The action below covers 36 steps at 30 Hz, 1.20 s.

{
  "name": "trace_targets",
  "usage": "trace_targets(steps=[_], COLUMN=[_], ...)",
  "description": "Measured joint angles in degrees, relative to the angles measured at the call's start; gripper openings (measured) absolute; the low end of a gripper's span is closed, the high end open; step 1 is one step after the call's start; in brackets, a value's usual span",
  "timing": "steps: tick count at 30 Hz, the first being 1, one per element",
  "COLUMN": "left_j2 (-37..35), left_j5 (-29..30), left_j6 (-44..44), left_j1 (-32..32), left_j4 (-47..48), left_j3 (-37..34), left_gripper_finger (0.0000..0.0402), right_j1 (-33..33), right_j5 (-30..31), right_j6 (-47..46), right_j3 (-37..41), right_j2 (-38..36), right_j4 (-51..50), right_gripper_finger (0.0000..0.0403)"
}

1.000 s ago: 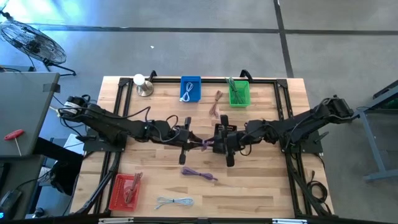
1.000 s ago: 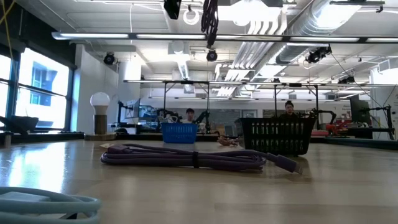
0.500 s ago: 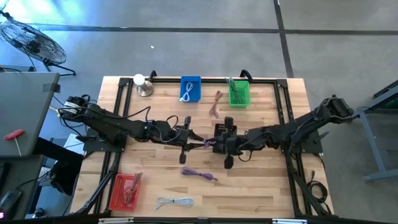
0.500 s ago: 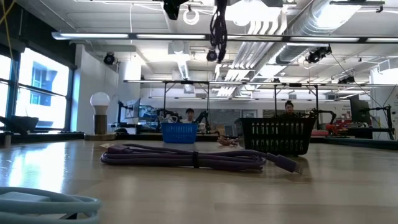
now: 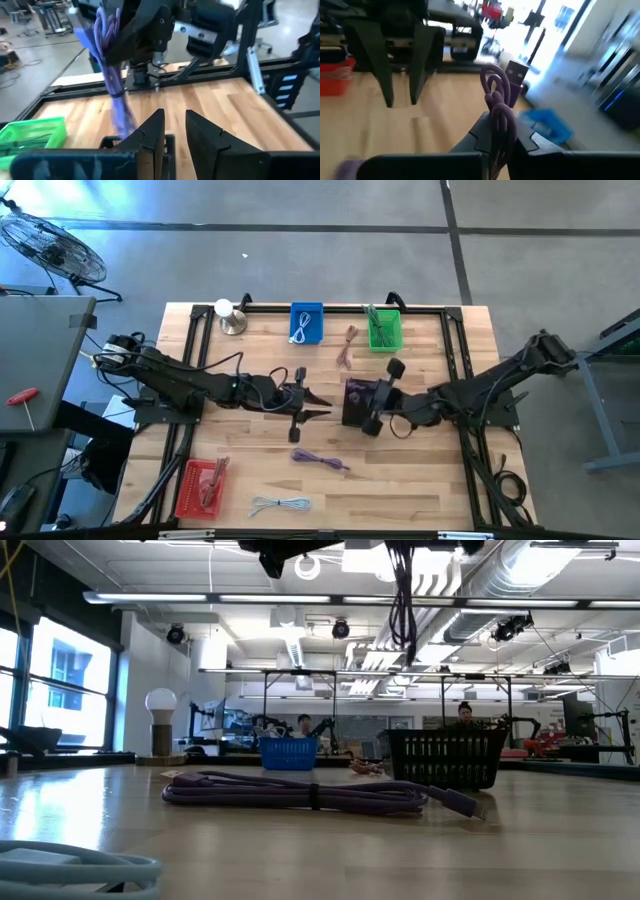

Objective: Pick & Place USB Port
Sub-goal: Put the left purple charger cable into the black bin

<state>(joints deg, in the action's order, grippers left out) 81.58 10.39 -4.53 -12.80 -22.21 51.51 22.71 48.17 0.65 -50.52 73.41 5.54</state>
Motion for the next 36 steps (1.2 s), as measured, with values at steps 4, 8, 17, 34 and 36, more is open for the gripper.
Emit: trace_targets(steps=[4, 8, 17, 34, 36], left_j2=[0.0, 0.0, 0.0, 0.0, 0.0], left_j5=[0.16, -0.01, -0.85, -0.83, -0.83], left_j6=[-0.22, -0.22, -0.33, -0.29, -0.2], left_j1=[0.02, 0.02, 0.02, 0.02, 0.02], left_j4=[0.12, 0.56, 3.06, 4.27, 4.45], left_j3=[0.0, 0.0, 0.0, 0.0, 0.0], left_gripper_finger=[0.0076, 0.0076, 0.0076, 0.0076, 0.0076], right_j1=[-2.5, -4.52, -7.23, -8.06, -8.2], right_j5=[-4.88, -5.64, -10.6, -16.56, -17.16], right_j6=[-11.5, -19.16, -27.71, -41.31, -42.79], right_j3=[0.0, 0.0, 0.0, 0.02, 0.02], right_j2=[-0.4, -0.12, 3.98, 8.39, 8.39], right_j4=[-7.35, -13.6, -17.0, -22.5, -23.66], right_gripper_finger=[0.0015, 0.0014, 0.0014, 0.0029, 0.0048])
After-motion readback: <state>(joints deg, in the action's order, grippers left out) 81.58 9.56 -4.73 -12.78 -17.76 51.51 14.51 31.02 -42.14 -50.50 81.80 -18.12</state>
